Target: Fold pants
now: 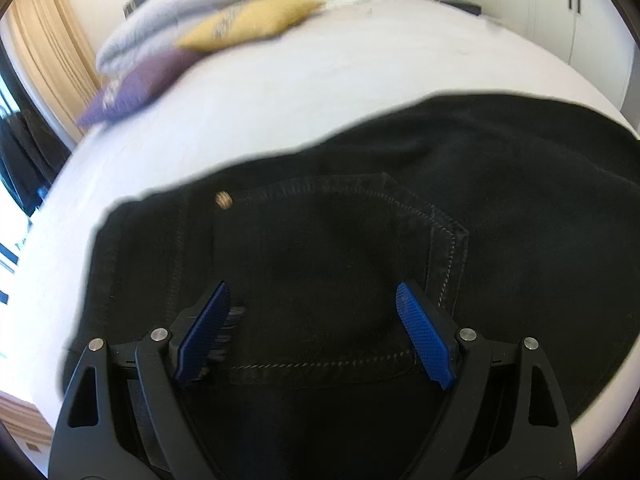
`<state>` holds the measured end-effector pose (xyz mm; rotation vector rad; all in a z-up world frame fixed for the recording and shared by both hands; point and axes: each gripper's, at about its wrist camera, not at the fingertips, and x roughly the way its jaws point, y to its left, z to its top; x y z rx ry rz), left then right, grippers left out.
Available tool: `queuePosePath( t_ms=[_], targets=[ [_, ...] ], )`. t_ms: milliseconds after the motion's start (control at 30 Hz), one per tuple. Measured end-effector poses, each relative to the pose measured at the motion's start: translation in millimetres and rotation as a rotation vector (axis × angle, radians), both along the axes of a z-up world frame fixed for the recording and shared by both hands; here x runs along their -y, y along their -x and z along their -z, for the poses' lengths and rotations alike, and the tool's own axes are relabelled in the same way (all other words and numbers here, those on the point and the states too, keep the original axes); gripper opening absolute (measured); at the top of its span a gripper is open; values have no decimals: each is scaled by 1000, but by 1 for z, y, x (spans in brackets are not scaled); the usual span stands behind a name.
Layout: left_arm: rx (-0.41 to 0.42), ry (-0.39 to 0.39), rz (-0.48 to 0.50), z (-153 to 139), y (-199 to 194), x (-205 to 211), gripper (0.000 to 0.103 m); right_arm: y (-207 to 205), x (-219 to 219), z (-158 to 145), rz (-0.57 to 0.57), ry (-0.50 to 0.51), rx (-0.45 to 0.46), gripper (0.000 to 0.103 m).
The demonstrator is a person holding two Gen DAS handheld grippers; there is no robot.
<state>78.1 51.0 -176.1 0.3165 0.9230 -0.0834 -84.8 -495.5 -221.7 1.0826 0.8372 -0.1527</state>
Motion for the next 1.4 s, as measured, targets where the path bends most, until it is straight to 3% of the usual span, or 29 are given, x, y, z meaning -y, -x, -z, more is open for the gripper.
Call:
queuePosePath(
  t_ms=[67, 133, 200, 267, 333, 367, 467, 500, 567, 600, 633, 700, 800, 900, 933, 1000, 1067, 1100, 1133, 1200, 1233, 1267, 1300, 1367, 1400],
  targets=[
    [77, -9, 29, -20, 13, 6, 85, 7, 1, -19, 9, 83, -47, 24],
    [94, 2, 72, -28, 17, 18, 85, 8, 0, -47, 52, 259, -106, 58],
    [74, -7, 115, -23, 13, 36, 85, -6, -2, -66, 67, 313, -77, 59],
    [53, -22, 152, -14, 10, 54, 85, -29, -15, -79, 1, 290, 20, 59],
    [44, -24, 185, -7, 12, 68, 85, -67, -45, -85, -144, 224, 140, 59],
    [34, -33, 212, -2, 13, 77, 85, -91, -60, -76, -228, 133, 178, 59],
    [10, -137, 280, 22, 19, 100, 85, -147, -85, -40, -327, 3, 144, 57],
    [20, -130, 281, 24, 19, 99, 85, -163, -87, -27, -352, -63, 142, 57],
    [-21, -57, 258, 26, 12, 89, 85, -182, -81, 1, -342, -140, 87, 46],
    [-49, -14, 245, 29, 8, 83, 85, -189, -69, 20, -301, -157, 37, 13],
    [-67, 14, 238, 31, 5, 80, 86, -190, -58, 30, -279, -160, 25, 0],
    [-83, 45, 237, 33, 1, 76, 86, -183, -29, 42, -199, -201, 71, 0],
    [-83, 44, 244, 34, 0, 77, 86, -164, -2, 30, -77, -67, 94, 0],
    [-70, 34, 237, 33, -1, 77, 86, -137, 18, 20, 36, -38, 25, 0],
    [-62, 27, 233, 32, 3, 78, 86, -131, 14, 10, 41, -7, 12, 7],
    [-36, 7, 226, 32, 6, 79, 86, -125, -7, -23, -27, 12, 123, 12],
    [-18, -6, 223, 32, 6, 82, 86, -138, -30, -38, -136, -61, 226, 35],
    [-11, -17, 223, 32, 6, 85, 86, -152, -47, -41, -207, -102, 248, 52],
    [-8, -26, 222, 31, 6, 87, 85, -162, -59, -38, -250, -121, 247, 60],
    [-8, -40, 223, 32, 6, 91, 85, -183, -69, -17, -284, -106, 175, 60],
    [-11, -44, 224, 33, 7, 90, 86, -187, -63, -4, -245, -70, 118, 49],
    [-16, -41, 224, 34, 6, 88, 86, -186, -52, 7, -198, -53, 90, 32],
    [-22, -31, 223, 34, 5, 85, 86, -175, -30, 23, -133, -74, 82, 0],
    [-14, -20, 212, 33, 4, 78, 86, -151, -3, 33, -51, -83, 75, 0],
    [-4, -15, 207, 31, 6, 73, 86, -128, 13, 25, -14, -22, 64, 0]
  ],
)
